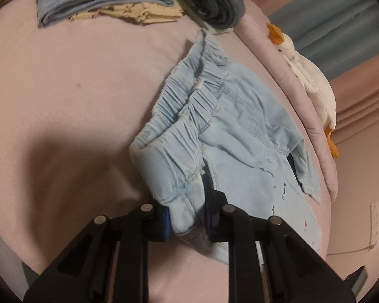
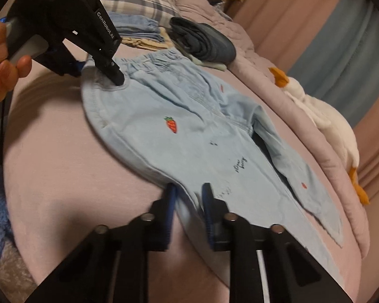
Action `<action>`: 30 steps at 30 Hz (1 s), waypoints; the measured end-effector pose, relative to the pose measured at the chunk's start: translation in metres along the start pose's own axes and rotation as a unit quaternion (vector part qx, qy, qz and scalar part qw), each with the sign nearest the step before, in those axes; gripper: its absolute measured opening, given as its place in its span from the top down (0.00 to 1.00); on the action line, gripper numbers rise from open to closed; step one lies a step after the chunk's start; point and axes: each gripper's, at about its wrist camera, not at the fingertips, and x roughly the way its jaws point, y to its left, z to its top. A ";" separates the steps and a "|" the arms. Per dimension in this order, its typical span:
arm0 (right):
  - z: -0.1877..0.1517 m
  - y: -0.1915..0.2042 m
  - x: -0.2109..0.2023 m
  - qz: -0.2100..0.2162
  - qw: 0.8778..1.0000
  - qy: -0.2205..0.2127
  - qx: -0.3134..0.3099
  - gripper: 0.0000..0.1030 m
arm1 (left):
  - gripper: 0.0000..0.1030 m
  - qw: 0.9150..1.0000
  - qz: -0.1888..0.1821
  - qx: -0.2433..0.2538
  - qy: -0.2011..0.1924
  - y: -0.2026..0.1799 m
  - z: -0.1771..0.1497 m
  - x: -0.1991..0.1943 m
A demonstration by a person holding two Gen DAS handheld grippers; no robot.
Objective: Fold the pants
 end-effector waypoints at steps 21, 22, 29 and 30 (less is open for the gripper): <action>-0.006 -0.068 -0.035 0.161 0.967 0.000 0.200 0.57 | 0.43 0.978 0.029 0.199 -0.057 -0.076 -0.001 -0.013; -0.010 -0.087 -0.026 0.163 0.955 0.006 0.246 0.57 | 0.43 0.976 0.023 0.213 -0.049 -0.083 -0.003 -0.006; -0.056 -0.151 0.034 0.160 0.895 0.064 0.412 0.57 | 0.56 0.969 0.071 0.236 -0.005 -0.079 -0.004 0.058; -0.067 -0.159 0.038 0.144 0.891 0.075 0.424 0.57 | 0.59 0.969 0.062 0.240 -0.012 -0.076 -0.003 0.054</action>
